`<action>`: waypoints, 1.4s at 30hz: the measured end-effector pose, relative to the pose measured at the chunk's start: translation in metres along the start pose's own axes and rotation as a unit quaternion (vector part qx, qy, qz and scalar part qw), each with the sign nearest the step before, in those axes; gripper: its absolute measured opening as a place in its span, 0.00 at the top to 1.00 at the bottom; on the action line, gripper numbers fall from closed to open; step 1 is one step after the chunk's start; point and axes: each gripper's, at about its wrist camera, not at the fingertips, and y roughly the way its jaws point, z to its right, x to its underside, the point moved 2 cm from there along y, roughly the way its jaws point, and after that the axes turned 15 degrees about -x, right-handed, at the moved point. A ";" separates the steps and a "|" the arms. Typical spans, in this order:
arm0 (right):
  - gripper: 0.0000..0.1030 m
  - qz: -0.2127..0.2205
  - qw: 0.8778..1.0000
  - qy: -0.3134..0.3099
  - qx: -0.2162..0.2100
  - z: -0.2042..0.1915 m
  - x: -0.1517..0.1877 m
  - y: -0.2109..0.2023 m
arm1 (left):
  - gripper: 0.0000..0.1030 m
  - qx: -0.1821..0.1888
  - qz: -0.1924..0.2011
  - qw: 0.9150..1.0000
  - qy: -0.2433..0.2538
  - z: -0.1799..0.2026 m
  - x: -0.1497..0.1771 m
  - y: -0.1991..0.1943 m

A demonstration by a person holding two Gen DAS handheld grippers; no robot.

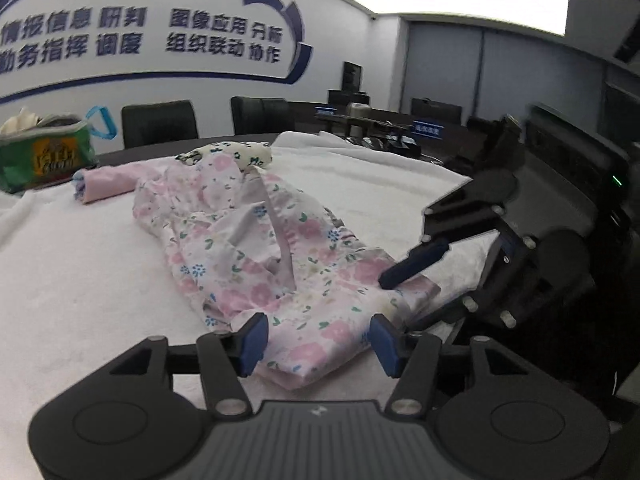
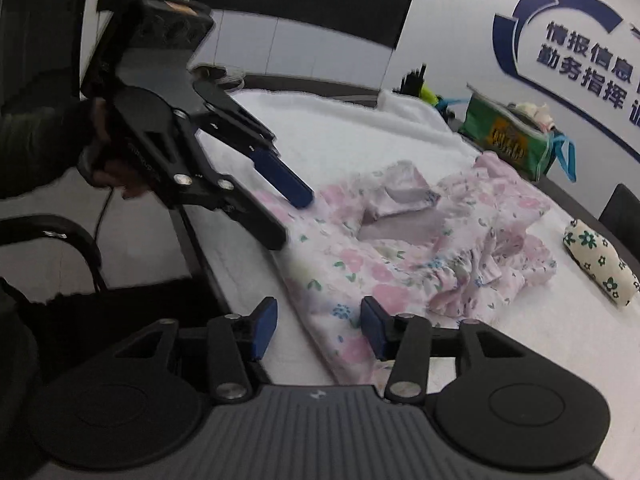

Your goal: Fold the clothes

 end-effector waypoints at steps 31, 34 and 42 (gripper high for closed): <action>0.78 0.066 0.997 0.020 -0.025 0.036 0.017 -0.011 | 0.93 0.052 -0.005 0.999 -0.004 -0.010 -0.028 0.036; 0.92 0.060 0.994 0.056 -0.071 0.039 0.017 -0.013 | 0.96 0.086 -0.014 0.996 -0.012 -0.009 -0.023 0.026; 0.91 0.068 0.946 0.149 -0.279 0.034 0.029 -0.037 | 0.94 0.217 -0.059 0.969 -0.103 -0.024 -0.013 0.020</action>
